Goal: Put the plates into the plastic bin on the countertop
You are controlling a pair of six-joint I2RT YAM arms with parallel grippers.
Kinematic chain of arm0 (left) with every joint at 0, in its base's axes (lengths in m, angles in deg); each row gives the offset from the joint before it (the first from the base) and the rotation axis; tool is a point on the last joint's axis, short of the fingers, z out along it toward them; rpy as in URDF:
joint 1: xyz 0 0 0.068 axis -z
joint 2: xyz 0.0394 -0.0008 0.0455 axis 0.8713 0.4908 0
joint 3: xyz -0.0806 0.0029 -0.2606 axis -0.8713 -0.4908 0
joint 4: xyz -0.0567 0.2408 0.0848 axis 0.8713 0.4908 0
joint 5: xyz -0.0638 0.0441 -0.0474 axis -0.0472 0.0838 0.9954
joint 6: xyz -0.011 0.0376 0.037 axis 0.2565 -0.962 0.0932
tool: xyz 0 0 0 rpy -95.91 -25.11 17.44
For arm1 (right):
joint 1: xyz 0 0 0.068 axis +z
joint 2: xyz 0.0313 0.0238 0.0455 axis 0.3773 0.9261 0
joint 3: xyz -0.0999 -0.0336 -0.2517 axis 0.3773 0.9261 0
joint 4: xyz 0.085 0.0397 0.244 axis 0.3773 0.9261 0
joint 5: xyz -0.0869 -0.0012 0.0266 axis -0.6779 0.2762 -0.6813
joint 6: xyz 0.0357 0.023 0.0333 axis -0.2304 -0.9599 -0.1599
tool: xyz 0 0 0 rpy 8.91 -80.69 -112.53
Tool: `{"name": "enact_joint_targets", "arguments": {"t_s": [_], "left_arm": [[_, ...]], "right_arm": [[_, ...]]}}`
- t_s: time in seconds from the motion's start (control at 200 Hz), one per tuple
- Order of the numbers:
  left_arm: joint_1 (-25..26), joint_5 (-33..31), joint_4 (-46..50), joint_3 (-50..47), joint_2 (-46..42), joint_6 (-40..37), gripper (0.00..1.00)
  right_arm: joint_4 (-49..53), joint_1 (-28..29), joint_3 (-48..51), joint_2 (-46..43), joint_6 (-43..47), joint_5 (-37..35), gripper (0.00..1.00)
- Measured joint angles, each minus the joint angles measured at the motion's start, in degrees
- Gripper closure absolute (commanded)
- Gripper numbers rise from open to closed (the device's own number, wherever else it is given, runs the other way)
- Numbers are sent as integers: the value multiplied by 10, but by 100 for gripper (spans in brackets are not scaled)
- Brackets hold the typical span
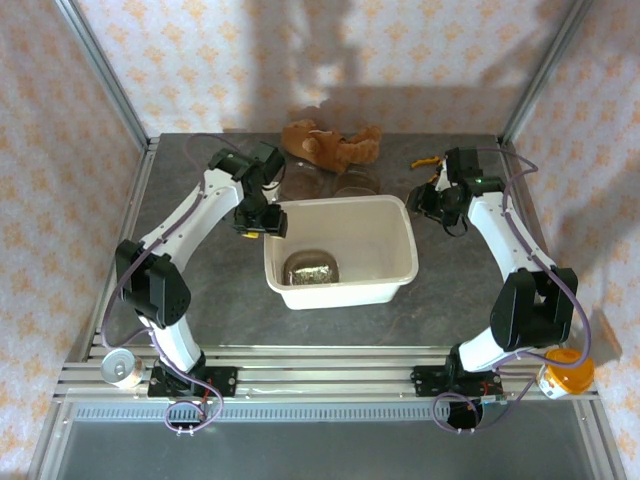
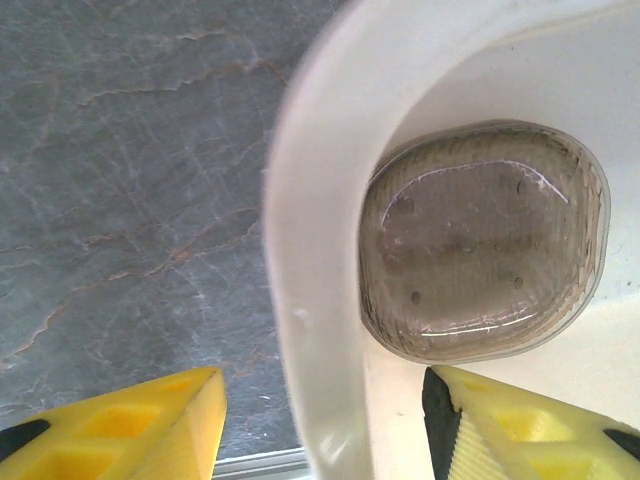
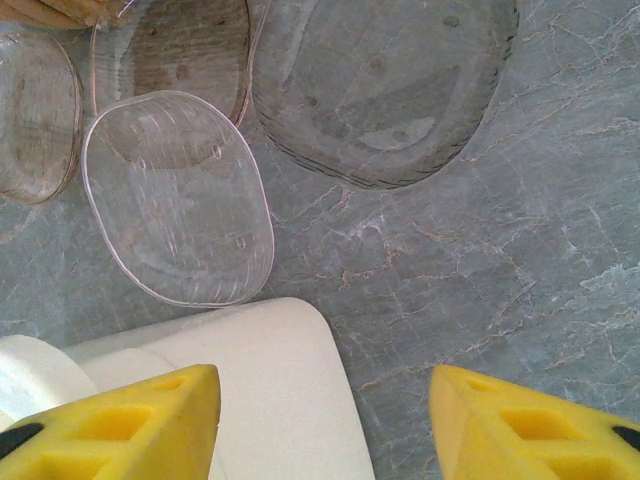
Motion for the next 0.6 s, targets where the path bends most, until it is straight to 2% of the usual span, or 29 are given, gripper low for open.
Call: {"name": "enact_joint_targets", "arguments": {"t_s": [0.2, 0.34, 0.601], "left_arm": [[0, -7, -5, -4, 25, 4, 62], [-1, -26, -5, -4, 38, 8, 72], [-30, -35, 1, -4, 37, -5, 80]], "right_arm": [[0, 5, 0, 0, -7, 5, 43], [1, 16, 0, 0, -9, 11, 43], [36, 5, -20, -5, -2, 1, 41]]}}
